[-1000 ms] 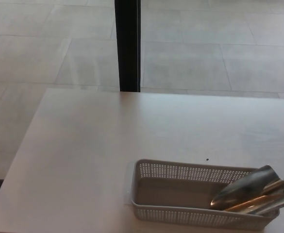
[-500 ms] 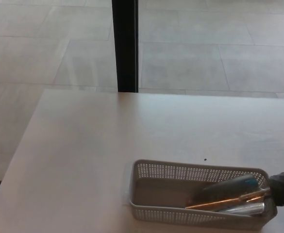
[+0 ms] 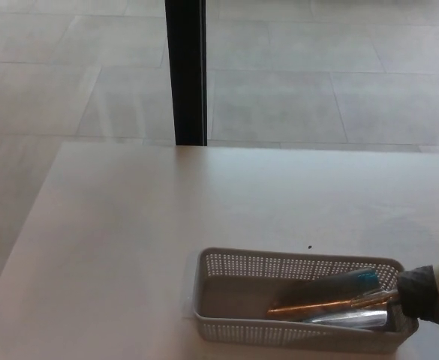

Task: A garden tool is kept on the righthand side and a container is kept on the lefthand side on a desk infront of the robot. the robot uses its right hand to pick up the garden tool and makes a scooping motion inside the container

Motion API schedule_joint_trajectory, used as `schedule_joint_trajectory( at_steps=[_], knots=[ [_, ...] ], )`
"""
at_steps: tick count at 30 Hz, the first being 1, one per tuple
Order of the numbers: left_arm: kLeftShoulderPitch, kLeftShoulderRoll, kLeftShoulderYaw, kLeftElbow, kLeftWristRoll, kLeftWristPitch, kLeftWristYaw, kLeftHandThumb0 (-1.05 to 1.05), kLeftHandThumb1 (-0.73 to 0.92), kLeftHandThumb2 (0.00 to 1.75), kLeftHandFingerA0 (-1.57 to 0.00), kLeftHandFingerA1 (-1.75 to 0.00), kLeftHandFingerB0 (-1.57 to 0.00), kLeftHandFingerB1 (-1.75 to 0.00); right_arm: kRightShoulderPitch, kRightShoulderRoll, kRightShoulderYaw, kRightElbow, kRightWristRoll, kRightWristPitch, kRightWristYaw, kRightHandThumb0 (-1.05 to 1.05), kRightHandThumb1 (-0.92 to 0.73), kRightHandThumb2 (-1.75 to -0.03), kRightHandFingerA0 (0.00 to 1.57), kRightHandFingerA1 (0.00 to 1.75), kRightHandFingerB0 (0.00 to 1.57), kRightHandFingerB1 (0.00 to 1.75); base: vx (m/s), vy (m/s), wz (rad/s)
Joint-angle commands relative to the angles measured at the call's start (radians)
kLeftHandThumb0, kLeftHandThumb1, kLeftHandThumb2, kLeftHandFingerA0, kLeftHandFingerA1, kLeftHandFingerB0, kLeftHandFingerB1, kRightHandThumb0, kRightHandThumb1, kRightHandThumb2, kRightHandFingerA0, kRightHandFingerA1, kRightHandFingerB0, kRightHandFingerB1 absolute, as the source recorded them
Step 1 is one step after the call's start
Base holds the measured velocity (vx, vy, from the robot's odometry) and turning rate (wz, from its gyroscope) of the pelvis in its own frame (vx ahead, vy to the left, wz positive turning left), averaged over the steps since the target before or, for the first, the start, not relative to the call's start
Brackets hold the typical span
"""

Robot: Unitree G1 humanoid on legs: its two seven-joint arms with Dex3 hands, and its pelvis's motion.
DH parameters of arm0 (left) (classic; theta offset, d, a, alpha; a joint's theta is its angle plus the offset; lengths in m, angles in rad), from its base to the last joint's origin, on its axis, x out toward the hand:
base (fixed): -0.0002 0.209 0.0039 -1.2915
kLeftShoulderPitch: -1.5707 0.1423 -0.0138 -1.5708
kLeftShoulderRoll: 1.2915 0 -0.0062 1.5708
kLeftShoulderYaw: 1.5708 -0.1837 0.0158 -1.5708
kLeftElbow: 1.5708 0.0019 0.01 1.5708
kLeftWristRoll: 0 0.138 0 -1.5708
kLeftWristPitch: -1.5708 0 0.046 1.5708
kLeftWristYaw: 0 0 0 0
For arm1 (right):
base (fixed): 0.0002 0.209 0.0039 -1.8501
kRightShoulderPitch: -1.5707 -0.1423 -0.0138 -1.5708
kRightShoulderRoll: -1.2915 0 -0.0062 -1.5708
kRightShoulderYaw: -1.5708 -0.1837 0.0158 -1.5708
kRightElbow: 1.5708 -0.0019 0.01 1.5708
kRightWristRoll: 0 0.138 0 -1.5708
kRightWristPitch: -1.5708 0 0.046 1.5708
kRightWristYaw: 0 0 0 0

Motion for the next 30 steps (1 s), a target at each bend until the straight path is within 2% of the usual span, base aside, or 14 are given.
schedule_joint_trajectory(
  at_steps=[1,4,6,9,11,15,16,18,21,22,25,26,28,30],
  knots=[
    [0.005,0.001,0.01,0.004,-0.01,0.029,0.005,-0.63,-0.17,1.58,-0.93,-1.23,-0.81,-1.15,0.012,0.081,0.057,-0.006,0.008,-0.007,0.014,-0.34,-0.73,-0.76,0.87,1.6,0.74,0.77,0.0,0.0,0.0],
    [0.002,0.013,0.009,-0.003,-0.008,0.03,-0.001,-0.65,-0.22,1.71,-0.87,-1.25,-0.79,-1.18,-0.004,0.107,0.044,0.01,0.017,0.01,-0.001,-0.32,-0.71,-0.76,0.84,1.58,0.72,0.72,0.0,0.0,0.0],
    [0.001,0.011,0.001,-0.002,0.002,0.023,0.007,-0.61,-0.14,1.58,-0.95,-1.21,-0.87,-1.15,-0.008,0.122,0.032,0.016,0.032,0.017,-0.012,-0.31,-0.66,-0.8,0.85,1.6,0.69,0.7,0.0,0.0,0.0],
    [0.003,0.008,0.01,-0.003,-0.008,0.014,0.004,-0.63,-0.2,1.67,-0.83,-1.22,-0.8,-1.16,-0.011,0.161,0.026,0.033,0.042,0.022,-0.043,-0.3,-0.67,-0.8,0.85,1.61,0.74,0.72,0.0,0.0,0.0],
    [0.005,0.012,0.001,-0.005,0.002,0.013,0.001,-0.63,-0.07,1.53,-1.0,-1.24,-0.87,-1.14,-0.013,0.181,0.022,0.056,0.056,0.002,-0.074,-0.32,-0.66,-0.8,0.85,1.6,0.78,0.74,0.0,0.0,0.0],
    [0.002,0.012,-0.011,-0.001,0.012,0.019,0.003,-0.59,-0.1,1.51,-0.87,-1.16,-0.81,-1.1,-0.006,0.205,0.006,0.037,0.088,-0.022,-0.086,-0.31,-0.67,-0.83,0.88,1.65,0.74,0.62,0.0,0.0,0.0],
    [0.002,0.011,-0.009,-0.001,0.009,0.017,0.003,-0.59,-0.06,1.47,-0.89,-1.16,-0.81,-1.09,-0.005,0.207,0.001,0.034,0.098,-0.031,-0.092,-0.3,-0.64,-0.87,0.87,1.72,0.79,1.08,0.0,0.0,0.0],
    [0.004,0.01,-0.005,-0.001,0.004,0.014,0.005,-0.6,-0.05,1.5,-0.92,-1.17,-0.83,-1.12,0.0,0.211,-0.007,0.03,0.114,-0.044,-0.102,-0.31,-0.62,-0.92,0.87,1.75,0.79,1.15,0.0,0.0,0.0],
    [0.006,0.012,-0.013,0.0,0.012,0.008,0.003,-0.64,-0.04,1.47,-1.06,-1.23,-0.9,-1.13,-0.008,0.204,-0.023,0.034,0.134,-0.064,-0.112,-0.3,-0.61,-0.93,0.86,1.74,0.83,1.06,0.0,0.0,0.0],
    [0.006,0.014,-0.02,-0.001,0.017,0.01,0.002,-0.69,-0.04,1.51,-1.03,-1.23,-0.88,-1.12,-0.023,0.199,-0.041,0.039,0.154,-0.06,-0.099,-0.27,-0.6,-1.0,0.9,1.7,0.75,0.61,0.0,0.0,0.0],
    [0.008,0.013,-0.01,-0.003,0.003,0.014,0.003,-0.61,-0.09,1.57,-0.88,-1.2,-0.81,-1.13,-0.028,0.202,-0.065,0.043,0.174,-0.049,-0.087,-0.29,-0.62,-0.95,0.91,1.67,0.71,0.58,0.0,0.0,0.0],
    [0.01,0.011,-0.01,-0.001,0.002,0.011,0.005,-0.6,-0.07,1.54,-0.89,-1.2,-0.81,-1.13,-0.034,0.204,-0.083,0.048,0.189,-0.036,-0.077,-0.27,-0.61,-0.94,0.85,1.74,0.72,1.33,0.0,0.0,0.0],
    [0.011,0.009,-0.008,-0.002,-0.001,0.015,0.002,-0.65,-0.11,1.62,-0.85,-1.2,-0.78,-1.14,-0.039,0.207,-0.116,0.065,0.222,-0.019,-0.064,-0.26,-0.61,-1.01,0.85,1.75,0.78,1.44,0.0,0.0,0.0],
    [0.007,0.013,-0.014,0.0,0.005,0.027,-0.001,-0.69,-0.13,1.62,-0.79,-1.19,-0.74,-1.12,-0.047,0.2,-0.142,0.085,0.246,-0.018,-0.051,-0.23,-0.62,-1.01,0.86,1.75,0.84,1.22,0.0,0.0,0.0]
  ],
)
